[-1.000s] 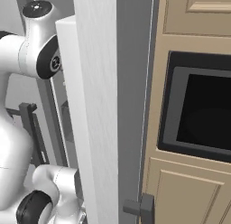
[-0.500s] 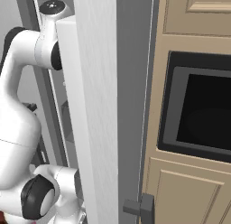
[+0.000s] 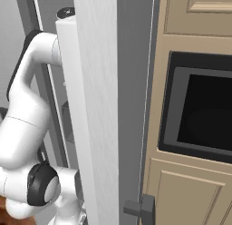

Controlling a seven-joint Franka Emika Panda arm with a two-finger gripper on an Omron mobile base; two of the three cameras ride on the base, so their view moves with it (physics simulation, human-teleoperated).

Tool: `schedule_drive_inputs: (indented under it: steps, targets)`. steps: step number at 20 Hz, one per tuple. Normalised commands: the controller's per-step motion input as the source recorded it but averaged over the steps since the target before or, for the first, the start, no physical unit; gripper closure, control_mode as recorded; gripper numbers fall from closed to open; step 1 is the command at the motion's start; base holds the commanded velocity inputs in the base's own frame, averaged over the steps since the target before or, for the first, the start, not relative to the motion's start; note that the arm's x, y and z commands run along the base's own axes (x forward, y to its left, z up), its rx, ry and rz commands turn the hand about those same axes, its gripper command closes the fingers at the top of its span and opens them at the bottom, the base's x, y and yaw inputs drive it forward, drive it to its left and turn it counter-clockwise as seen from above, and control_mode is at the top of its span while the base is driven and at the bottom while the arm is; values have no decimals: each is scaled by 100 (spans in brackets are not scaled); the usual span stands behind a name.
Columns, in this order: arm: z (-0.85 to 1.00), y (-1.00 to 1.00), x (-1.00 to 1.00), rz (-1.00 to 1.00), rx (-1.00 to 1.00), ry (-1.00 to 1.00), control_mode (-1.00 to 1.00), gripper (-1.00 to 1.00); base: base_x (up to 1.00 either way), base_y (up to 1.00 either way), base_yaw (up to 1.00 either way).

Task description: Place the mustard and mayonnaise from the counter to the top shelf of the fridge. If the existing items in the fridge are on the top shelf, move them to other shelves.

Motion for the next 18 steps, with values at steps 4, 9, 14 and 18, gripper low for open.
schedule_drive_inputs:
  steps: [4, 9, 14, 18]
  targets:
    - [-14, 0, 61, 1, 0, 1, -100, 100, 0, 0, 0]
    - [-8, 0, 56, 2, 0, 0, -100, 100, 0, 0, 0]
    - [-10, 0, 31, 3, 0, 5, -100, 100, 0, 0, 0]
    - [-28, 0, 26, 2, 0, 8, -100, 100, 0, 0, 0]
